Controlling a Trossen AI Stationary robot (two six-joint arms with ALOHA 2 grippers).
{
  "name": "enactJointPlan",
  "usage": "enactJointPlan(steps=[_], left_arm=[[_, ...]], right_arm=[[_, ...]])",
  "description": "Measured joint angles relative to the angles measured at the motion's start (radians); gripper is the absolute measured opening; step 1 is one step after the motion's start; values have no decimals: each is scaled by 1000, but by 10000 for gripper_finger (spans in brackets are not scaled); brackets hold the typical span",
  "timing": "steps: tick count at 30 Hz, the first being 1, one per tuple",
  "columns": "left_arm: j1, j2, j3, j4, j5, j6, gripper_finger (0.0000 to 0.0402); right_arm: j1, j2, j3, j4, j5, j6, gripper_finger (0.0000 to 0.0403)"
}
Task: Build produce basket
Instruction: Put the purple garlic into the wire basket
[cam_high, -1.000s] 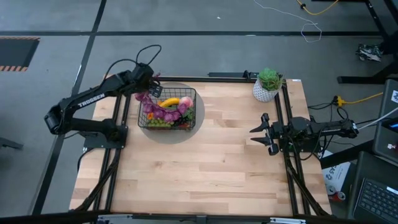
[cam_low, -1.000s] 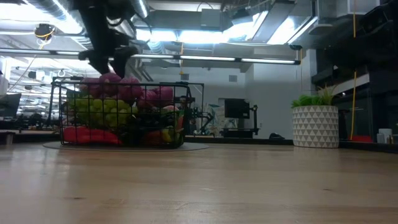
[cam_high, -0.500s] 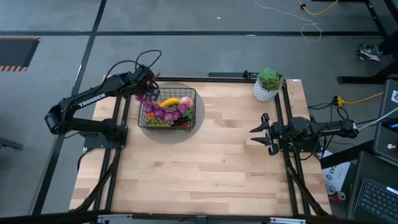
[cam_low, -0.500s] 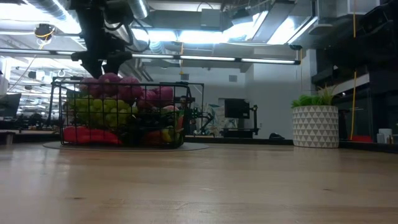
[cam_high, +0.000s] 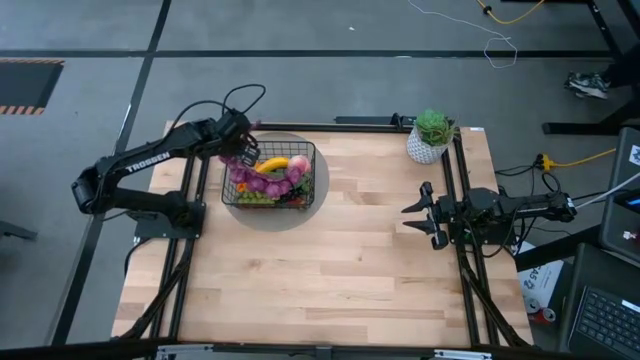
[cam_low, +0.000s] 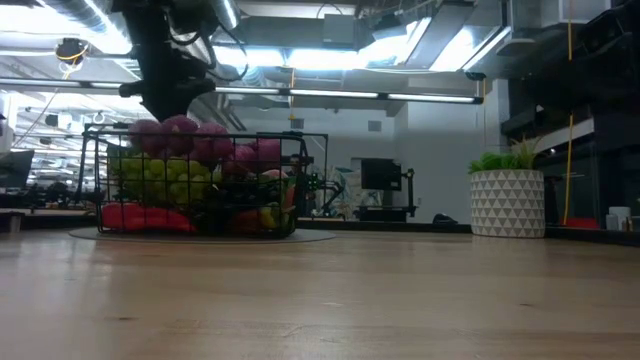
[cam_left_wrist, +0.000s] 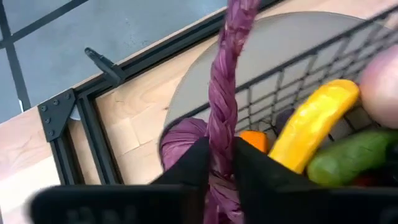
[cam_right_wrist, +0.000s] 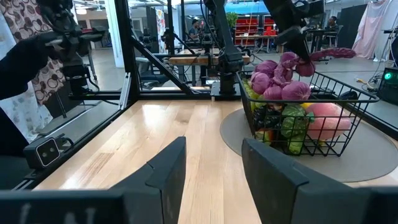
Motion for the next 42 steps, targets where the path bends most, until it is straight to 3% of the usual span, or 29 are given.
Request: enactJointPlan(steps=[3,11,21,28,36,42], left_arm=[[-39,0,26,-1,-3,-1,15],[-151,-1,158,-48,-5,-52,4],[-244,33,168,-230,-11,-161,1],[-247,152,168,-238,-4,-51,1],[-245,258,168,-237,-3,213,0],[-221,281,168,-236,9,238,0]], right_arm=[[0,0,0,0,0,0,157],[0,0,0,0,0,0,157],[0,0,0,0,0,0,157],[0,0,0,0,0,0,157],[0,0,0,0,0,0,157],[0,0,0,0,0,0,157]])
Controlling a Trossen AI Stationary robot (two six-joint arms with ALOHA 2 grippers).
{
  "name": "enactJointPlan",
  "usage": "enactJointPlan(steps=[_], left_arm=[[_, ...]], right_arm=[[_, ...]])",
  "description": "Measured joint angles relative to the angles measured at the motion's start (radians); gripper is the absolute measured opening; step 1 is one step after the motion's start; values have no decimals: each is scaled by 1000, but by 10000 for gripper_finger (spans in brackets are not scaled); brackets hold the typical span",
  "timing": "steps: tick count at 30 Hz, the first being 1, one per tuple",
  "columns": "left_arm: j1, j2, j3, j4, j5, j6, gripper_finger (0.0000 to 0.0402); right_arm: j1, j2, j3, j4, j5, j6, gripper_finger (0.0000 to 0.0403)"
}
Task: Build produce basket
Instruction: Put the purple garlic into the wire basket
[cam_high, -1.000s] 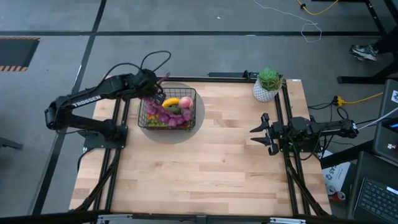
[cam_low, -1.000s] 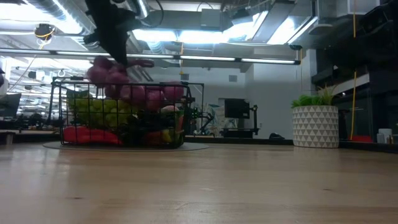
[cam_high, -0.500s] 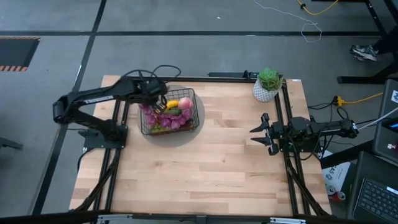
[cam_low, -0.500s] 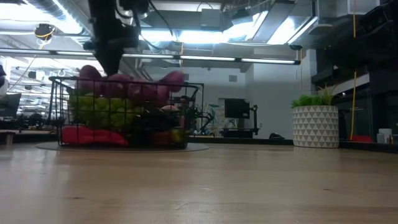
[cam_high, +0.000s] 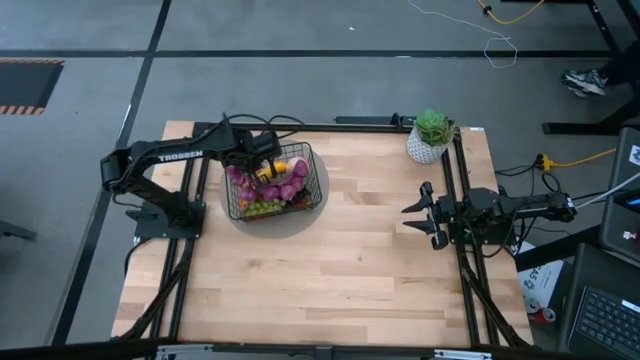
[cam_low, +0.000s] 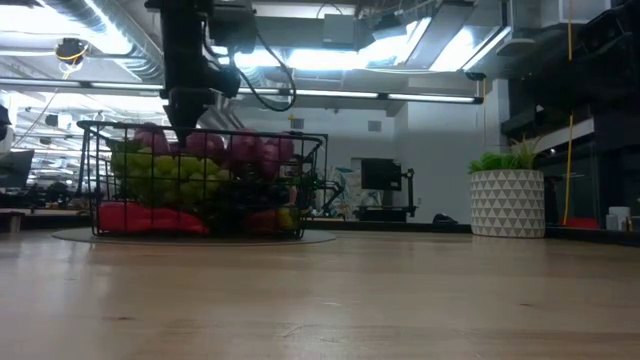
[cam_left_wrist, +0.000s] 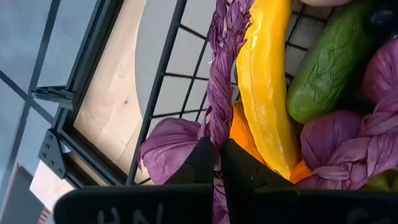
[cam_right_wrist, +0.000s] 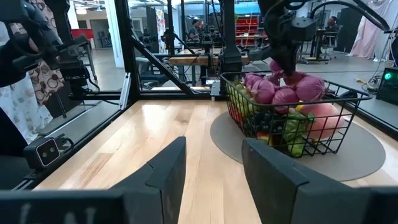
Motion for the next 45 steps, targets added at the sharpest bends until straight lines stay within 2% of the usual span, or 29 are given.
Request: enactJointPlan(steps=[12,16,30,34,41,45], left_arm=[[66,1,0,2,-7,206,14],[74,1,0,2,-7,211,28],[75,0,0,-28,-57,262,158],[61,0,0,-51,-118,262,181],[9,0,17,-52,-228,340,190],[-14,0,65,-50,-218,365,184]], right_arm=[[0,0,0,0,0,0,157],[0,0,0,0,0,0,157],[0,0,0,0,0,0,157],[0,0,0,0,0,0,157],[0,0,0,0,0,0,157],[0,0,0,0,0,0,157]])
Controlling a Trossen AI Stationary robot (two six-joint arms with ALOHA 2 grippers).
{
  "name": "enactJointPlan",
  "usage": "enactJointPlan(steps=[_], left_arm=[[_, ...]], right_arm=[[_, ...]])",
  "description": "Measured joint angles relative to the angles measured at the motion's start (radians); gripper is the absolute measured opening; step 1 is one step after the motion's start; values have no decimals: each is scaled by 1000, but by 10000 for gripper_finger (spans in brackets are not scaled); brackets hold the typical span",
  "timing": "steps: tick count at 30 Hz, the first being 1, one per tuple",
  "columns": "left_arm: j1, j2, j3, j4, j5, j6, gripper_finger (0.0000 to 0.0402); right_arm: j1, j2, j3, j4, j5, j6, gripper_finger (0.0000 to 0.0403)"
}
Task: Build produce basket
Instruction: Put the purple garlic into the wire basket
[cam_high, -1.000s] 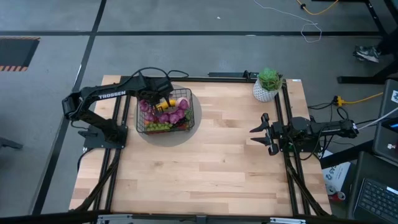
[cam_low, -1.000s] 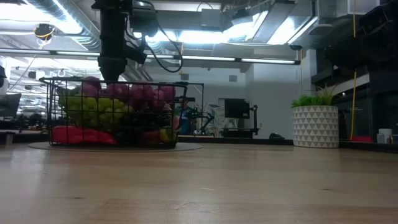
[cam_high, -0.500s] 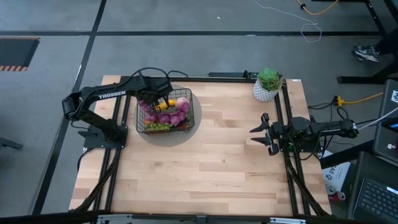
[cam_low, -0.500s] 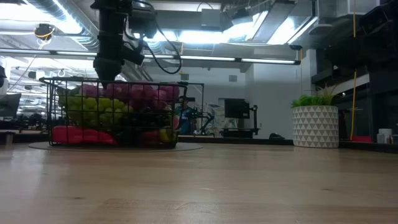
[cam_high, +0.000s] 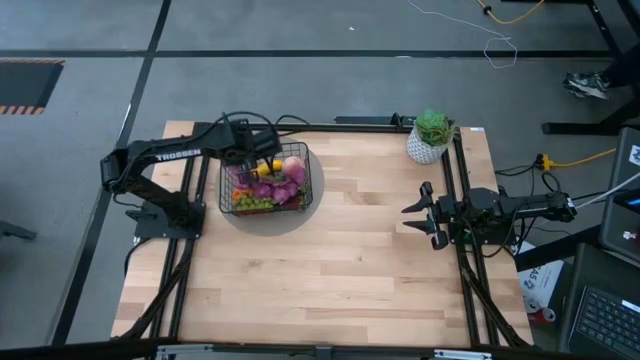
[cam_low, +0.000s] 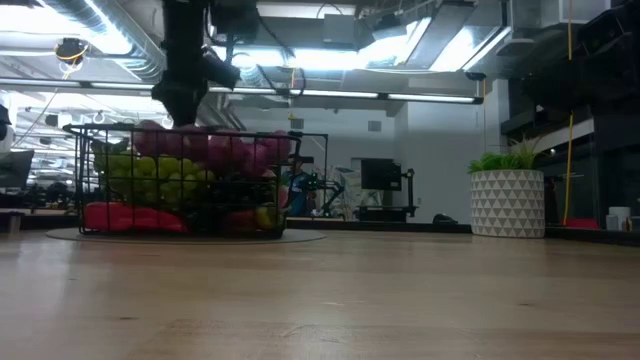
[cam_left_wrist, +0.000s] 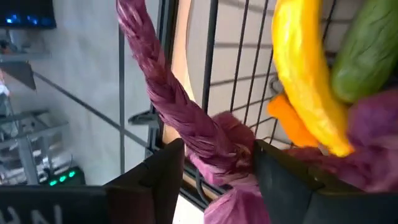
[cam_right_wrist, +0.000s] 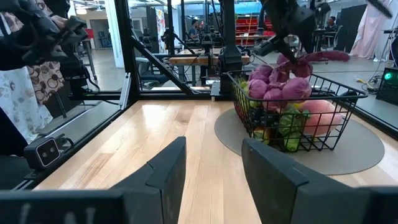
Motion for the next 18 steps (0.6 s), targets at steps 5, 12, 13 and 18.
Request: enactJointPlan(steps=[5,12,13,18], left_arm=[[-7,0,49,0,114,41,170],[-16,10,52,-53,255,29,157],[-20,14,52,-75,255,29,157],[-57,40,51,-133,255,12,157]], right_arm=[[0,0,0,0,0,0,157],[0,0,0,0,0,0,157],[0,0,0,0,0,0,157],[0,0,0,0,0,0,157]])
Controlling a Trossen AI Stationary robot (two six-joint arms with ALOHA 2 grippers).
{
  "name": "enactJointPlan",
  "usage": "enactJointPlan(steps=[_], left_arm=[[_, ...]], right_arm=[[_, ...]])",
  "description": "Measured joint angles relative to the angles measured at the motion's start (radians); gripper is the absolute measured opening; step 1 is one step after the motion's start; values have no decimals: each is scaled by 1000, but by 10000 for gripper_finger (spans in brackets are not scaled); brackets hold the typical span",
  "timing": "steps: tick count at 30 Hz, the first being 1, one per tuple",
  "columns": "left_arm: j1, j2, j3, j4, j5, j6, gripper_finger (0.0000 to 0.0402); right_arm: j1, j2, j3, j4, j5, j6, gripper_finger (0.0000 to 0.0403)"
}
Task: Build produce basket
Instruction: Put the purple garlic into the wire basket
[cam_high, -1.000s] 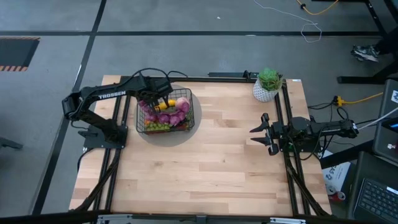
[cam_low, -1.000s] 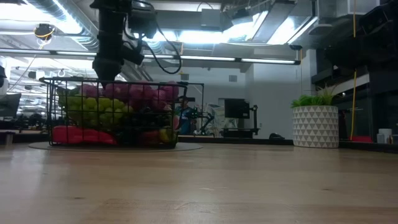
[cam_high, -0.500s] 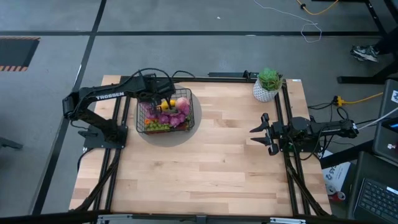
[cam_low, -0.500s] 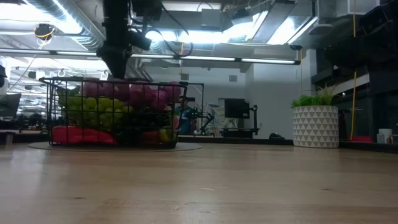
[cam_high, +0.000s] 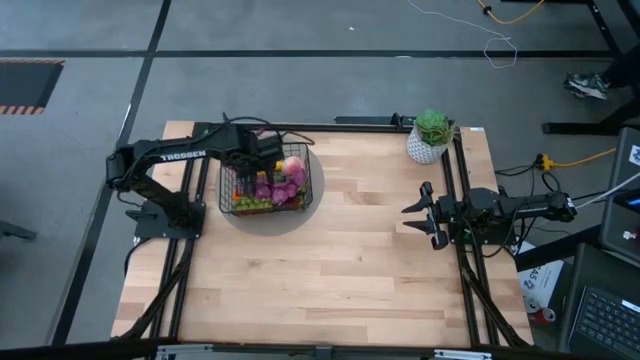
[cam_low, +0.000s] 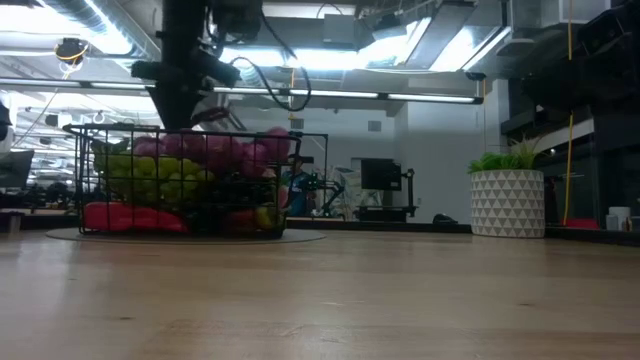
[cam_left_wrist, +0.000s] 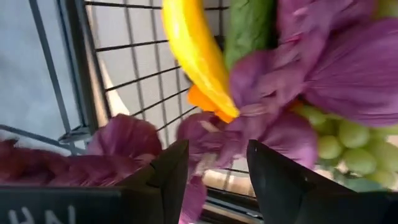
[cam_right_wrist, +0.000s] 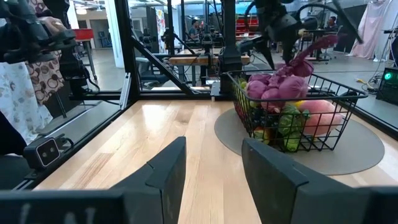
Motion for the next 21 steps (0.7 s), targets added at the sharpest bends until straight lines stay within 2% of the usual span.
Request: enactJointPlan(steps=[7,13,21], left_arm=[[-68,0,0,2,-1,-11,157],[-81,70,1,-1,29,-13,164],[-76,156,0,-7,-44,41,171]], right_arm=[[0,0,0,0,0,0,157],[0,0,0,0,0,0,157],[0,0,0,0,0,0,157]])
